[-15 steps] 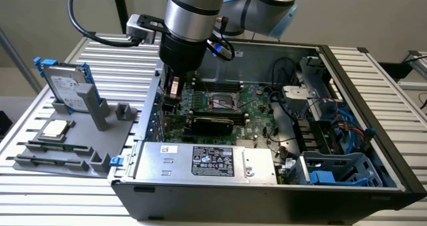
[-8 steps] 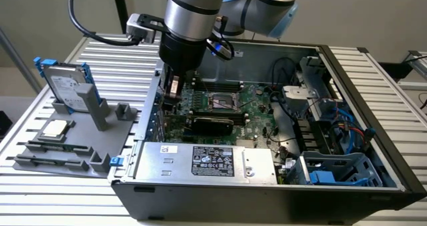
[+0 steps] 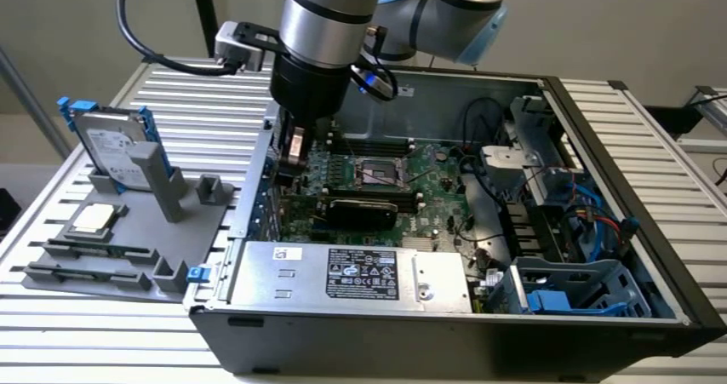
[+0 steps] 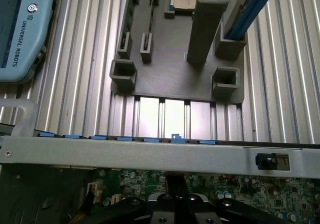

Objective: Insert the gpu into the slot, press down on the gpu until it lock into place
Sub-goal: 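Press down on the gpu until it lock into place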

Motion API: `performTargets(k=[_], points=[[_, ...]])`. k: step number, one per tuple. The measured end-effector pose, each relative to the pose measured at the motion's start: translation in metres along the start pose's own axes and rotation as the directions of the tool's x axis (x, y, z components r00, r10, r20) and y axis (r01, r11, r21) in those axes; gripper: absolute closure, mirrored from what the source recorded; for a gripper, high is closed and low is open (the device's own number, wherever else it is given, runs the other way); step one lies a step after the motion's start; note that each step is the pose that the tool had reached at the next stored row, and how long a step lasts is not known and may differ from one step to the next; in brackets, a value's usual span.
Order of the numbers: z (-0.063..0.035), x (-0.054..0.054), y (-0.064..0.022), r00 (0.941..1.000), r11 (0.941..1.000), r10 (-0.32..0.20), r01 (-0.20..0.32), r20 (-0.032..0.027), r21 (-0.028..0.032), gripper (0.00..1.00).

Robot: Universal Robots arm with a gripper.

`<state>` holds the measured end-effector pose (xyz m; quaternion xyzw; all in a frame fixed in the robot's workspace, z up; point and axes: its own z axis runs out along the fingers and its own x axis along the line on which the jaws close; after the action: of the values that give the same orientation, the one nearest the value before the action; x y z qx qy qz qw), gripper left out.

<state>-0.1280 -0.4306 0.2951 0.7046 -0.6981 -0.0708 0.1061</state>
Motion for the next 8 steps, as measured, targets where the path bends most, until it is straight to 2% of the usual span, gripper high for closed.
performTargets(k=[8], points=[[-0.0001,-0.0021,0.0011,1.0,1.0,0.001,-0.001,0.0005,-0.0079,0.89]])
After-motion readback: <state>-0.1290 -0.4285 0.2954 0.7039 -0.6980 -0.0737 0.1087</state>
